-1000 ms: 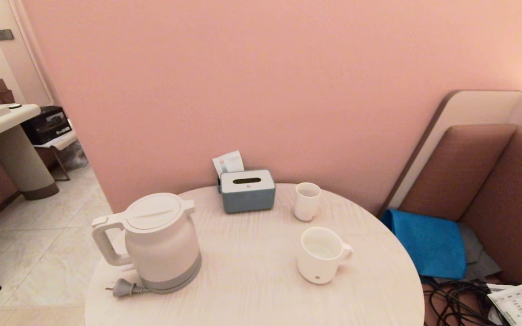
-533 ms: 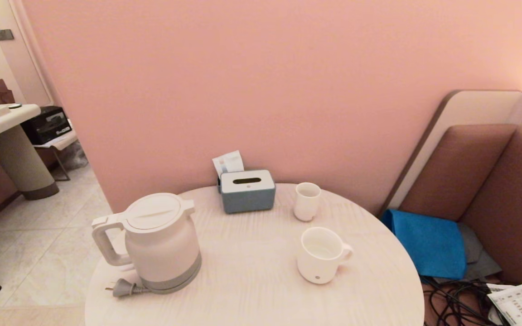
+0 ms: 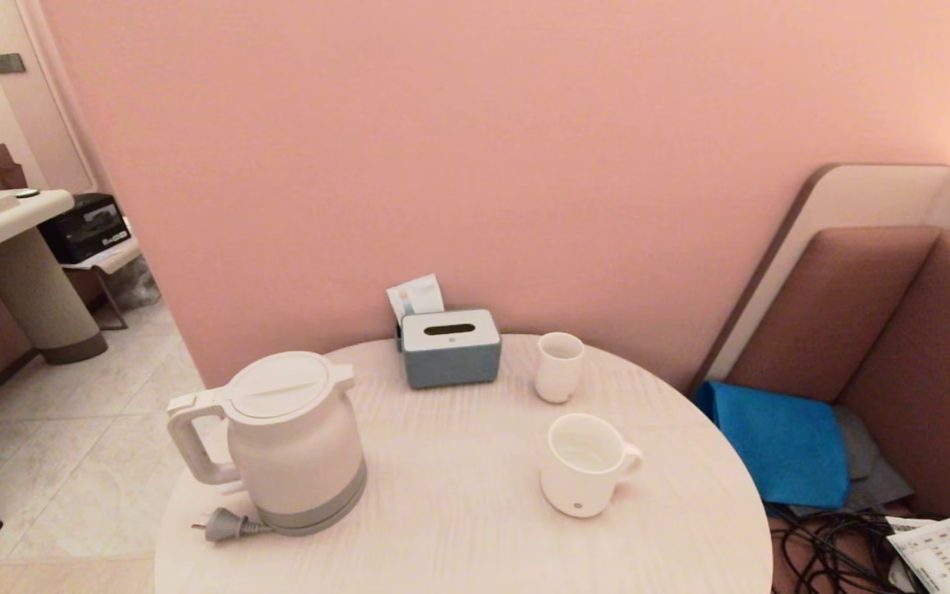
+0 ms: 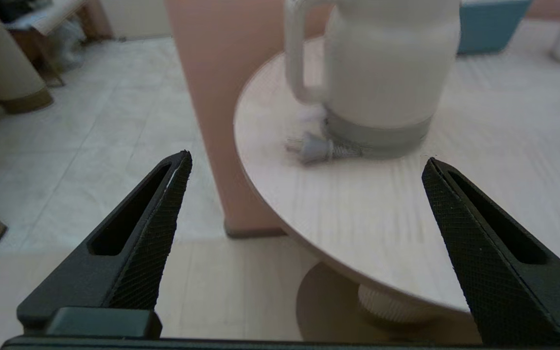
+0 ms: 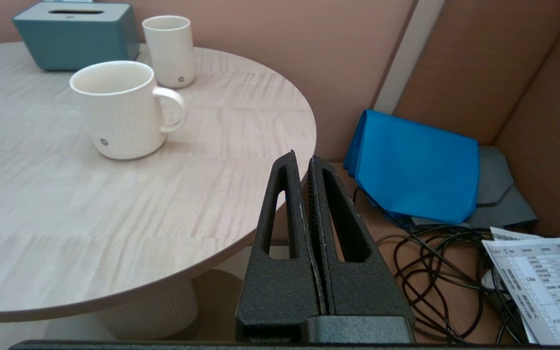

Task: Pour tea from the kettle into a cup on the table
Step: Pick up the cup

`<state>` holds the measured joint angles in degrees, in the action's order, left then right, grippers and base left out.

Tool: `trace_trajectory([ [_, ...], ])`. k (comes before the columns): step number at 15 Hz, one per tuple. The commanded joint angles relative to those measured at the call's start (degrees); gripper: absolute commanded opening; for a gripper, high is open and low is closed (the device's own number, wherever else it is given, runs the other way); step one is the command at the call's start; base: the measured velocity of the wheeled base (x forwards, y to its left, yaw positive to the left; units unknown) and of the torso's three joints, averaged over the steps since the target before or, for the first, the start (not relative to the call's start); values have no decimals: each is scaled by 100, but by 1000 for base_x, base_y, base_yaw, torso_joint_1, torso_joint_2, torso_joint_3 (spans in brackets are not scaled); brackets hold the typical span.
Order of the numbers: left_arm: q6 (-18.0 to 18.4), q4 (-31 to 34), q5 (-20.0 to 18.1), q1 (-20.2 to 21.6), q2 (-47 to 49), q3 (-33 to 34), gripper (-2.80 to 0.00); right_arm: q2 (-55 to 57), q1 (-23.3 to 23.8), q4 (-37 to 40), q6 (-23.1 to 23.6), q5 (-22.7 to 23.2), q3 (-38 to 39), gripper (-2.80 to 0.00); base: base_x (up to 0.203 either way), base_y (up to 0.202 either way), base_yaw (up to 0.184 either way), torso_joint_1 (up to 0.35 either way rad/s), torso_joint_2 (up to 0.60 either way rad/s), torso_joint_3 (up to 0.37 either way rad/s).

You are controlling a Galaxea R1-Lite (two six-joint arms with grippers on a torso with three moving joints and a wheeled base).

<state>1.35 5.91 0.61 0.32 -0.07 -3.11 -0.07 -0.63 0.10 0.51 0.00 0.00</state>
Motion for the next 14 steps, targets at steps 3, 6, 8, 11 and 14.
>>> trace_trajectory([
  [3, 5, -11, -8, 3, 7, 91, 0, 7, -7, -1, 2, 0, 0, -280, 0, 0, 0, 0, 0, 0],
  [6, 14, -11, -17, 3, 7, 91, 0, 7, -3, -1, 2, 0, 0, -280, 0, 0, 0, 0, 0, 0],
  [8, 14, -11, -17, 3, 7, 91, 0, 7, 2, -1, 2, 0, 0, -280, 0, 0, 0, 0, 0, 0],
  [11, 12, -11, -17, 3, 7, 91, -280, 7, -3, -1, 2, 0, 0, -280, 0, 0, 0, 0, 0, 0],
  [14, 23, -11, -17, 3, 7, 91, -280, 7, -7, -1, 2, 0, 0, -280, 0, 0, 0, 0, 0, 0],
])
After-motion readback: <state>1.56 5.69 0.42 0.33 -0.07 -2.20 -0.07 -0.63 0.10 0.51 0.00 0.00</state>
